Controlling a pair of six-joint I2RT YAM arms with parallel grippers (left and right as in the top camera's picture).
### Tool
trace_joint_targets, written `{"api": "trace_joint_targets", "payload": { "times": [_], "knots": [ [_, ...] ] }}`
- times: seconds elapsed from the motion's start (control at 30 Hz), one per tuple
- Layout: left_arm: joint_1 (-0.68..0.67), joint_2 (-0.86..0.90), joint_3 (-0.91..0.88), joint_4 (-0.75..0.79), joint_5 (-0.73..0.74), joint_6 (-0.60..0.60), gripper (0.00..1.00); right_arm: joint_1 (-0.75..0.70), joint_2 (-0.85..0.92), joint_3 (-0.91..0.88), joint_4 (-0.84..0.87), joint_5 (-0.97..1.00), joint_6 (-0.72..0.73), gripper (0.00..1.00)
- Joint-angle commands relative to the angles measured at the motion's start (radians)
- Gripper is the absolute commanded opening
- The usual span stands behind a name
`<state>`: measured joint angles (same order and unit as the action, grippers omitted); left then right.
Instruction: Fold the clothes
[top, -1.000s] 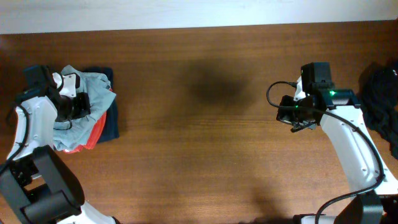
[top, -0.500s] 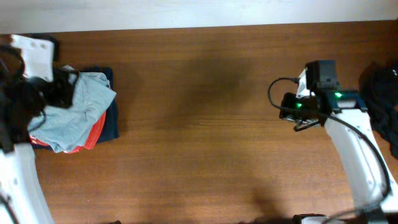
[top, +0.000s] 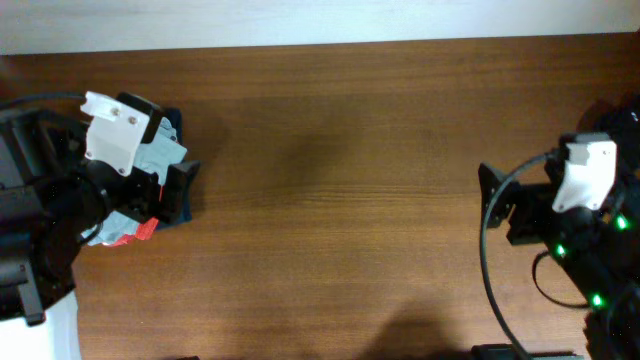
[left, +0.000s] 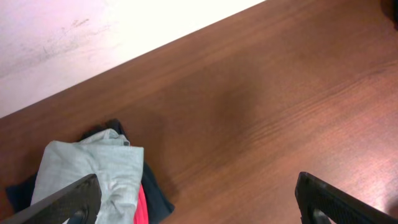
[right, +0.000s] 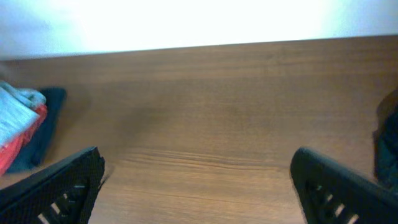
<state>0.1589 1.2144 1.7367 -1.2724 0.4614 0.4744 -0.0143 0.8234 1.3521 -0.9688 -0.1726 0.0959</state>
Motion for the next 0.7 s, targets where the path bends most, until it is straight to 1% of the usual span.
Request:
{"api": "trace_joint_targets", "payload": {
  "times": [0.0, 0.67],
  "knots": [
    [-0.004, -0.006, -0.004, -0.006, -0.018, -0.013, 0.99, -0.006, -0.022, 0.000, 0.000, 0.000, -0.014, 0.99],
    [-0.004, -0.005, -0.004, -0.027, -0.014, -0.013, 0.99, -0.006, 0.002, -0.001, -0.007, -0.023, -0.010, 0.99]
  ]
}}
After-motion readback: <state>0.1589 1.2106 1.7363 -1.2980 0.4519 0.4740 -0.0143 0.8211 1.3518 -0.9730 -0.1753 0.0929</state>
